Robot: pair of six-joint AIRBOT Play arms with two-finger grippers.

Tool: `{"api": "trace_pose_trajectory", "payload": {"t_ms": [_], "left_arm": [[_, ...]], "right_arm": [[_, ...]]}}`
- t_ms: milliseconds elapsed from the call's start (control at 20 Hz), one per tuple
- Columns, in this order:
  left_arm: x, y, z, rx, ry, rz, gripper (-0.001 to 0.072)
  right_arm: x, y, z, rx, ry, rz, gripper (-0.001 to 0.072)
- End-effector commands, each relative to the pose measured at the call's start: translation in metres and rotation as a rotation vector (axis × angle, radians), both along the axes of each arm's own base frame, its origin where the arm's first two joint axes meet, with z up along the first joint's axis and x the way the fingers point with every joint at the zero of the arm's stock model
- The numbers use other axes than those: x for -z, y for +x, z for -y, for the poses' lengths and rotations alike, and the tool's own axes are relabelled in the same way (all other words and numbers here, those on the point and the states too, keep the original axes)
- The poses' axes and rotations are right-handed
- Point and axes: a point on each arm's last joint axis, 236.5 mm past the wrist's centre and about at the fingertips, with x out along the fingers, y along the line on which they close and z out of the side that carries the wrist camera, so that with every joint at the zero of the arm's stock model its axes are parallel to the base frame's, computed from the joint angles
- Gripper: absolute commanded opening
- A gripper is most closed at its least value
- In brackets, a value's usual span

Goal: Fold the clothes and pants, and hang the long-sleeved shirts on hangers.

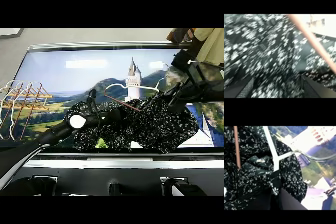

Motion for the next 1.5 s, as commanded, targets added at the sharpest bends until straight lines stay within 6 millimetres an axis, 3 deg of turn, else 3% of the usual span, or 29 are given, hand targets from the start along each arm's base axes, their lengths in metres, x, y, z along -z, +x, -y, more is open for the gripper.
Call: {"api": "trace_pose_trajectory", "payload": {"t_ms": [0,300,350,500,550,750,950,1100,1250,1450], "left_arm": [[-0.003,0.016,0.024,0.009,-0.014,0.017,0.066],[0.018,0.016,0.05,0.08,-0.003,-0.036,0.0654],[0.023,0.017,0.051,0.079,0.002,-0.041,0.0569],[0.03,0.017,0.051,0.079,0.011,-0.05,0.0116],[0.03,0.017,0.051,0.084,0.012,-0.047,0.0027],[0.026,0.023,0.042,0.112,0.044,0.005,0.0026],[0.009,0.051,0.009,0.071,0.055,0.045,0.0025],[0.007,0.062,-0.01,0.06,0.051,0.021,0.0025],[-0.002,0.066,-0.017,0.052,0.044,0.031,0.0025],[-0.009,0.065,-0.021,0.063,0.061,0.061,0.0025]], "right_arm": [[0.0,0.0,0.0,0.011,0.006,-0.006,0.0028],[0.002,0.0,0.004,0.017,-0.012,-0.007,0.0028],[0.002,0.0,0.004,0.017,-0.012,-0.007,0.0028],[0.002,0.0,0.004,0.018,-0.012,-0.006,0.0028],[0.002,0.0,0.004,0.018,-0.012,-0.007,0.0028],[0.003,-0.001,0.005,0.065,0.012,-0.039,0.0027],[-0.002,-0.011,0.016,0.119,-0.015,-0.044,0.0027],[-0.003,-0.031,0.027,0.156,-0.053,-0.083,0.0027],[0.006,-0.049,0.039,0.189,-0.099,-0.158,0.0027],[0.01,-0.051,0.051,0.233,-0.134,-0.179,0.0027]]}}
